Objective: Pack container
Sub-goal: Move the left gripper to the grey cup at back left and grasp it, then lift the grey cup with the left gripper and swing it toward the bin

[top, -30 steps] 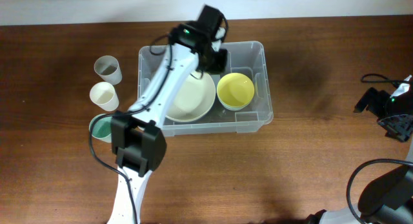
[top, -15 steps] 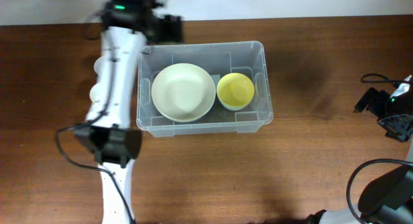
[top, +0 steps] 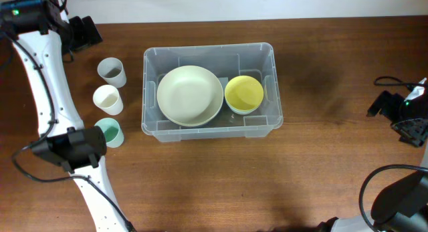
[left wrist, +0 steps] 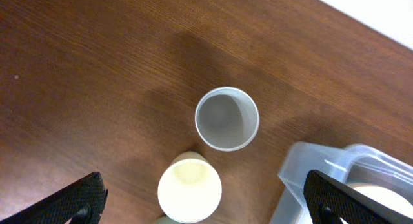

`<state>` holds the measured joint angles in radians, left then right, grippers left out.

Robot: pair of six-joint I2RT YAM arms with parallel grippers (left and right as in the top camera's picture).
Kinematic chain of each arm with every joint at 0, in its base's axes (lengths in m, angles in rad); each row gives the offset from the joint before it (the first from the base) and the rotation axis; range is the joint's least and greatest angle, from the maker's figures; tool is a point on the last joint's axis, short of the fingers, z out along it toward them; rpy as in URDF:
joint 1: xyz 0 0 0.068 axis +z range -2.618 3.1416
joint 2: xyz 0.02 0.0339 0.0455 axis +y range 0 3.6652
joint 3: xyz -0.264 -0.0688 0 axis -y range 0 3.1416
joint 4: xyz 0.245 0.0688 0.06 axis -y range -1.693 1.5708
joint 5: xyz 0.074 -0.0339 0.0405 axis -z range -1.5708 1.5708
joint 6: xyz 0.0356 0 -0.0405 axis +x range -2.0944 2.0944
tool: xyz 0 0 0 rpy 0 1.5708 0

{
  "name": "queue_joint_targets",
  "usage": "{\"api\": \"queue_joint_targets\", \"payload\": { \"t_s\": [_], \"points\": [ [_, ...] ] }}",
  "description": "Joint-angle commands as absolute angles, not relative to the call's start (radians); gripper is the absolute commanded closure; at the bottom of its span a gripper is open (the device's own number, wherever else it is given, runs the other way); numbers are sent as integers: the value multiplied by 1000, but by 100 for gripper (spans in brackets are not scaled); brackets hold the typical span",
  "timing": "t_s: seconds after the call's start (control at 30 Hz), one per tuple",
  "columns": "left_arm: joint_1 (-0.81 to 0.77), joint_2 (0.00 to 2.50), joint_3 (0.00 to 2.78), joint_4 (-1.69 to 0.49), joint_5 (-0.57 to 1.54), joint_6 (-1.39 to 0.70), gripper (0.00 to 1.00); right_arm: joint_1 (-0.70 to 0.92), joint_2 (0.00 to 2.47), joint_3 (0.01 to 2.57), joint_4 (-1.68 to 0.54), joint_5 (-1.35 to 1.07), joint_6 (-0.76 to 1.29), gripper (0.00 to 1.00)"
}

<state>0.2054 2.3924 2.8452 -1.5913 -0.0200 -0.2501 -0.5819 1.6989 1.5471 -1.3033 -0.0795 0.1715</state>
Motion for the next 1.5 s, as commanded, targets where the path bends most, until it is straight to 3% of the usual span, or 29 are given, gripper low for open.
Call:
{"api": "queue_joint_targets", "payload": {
  "t_s": [0.0,0.6,0.8,1.37,1.47],
  "points": [
    [210,2476,2829,-1580,-23,-233,1,-583,1692,1543,-1301,-82,165,1],
    [245,2667,2828,-1562,-15,-234,1,-583,1692,1543,-1300,-82,165,1],
    [266,2684,2828,-1562,-15,-234,10,-583,1692,1543,-1300,-82,165,1],
    [271,2729,2828,-1533,30,-122,11,-583,1692,1543,-1300,-82,165,1],
    [271,2732,2828,-1530,31,-105,20,-583,1692,1543,-1301,-82,165,1]
  ]
}}
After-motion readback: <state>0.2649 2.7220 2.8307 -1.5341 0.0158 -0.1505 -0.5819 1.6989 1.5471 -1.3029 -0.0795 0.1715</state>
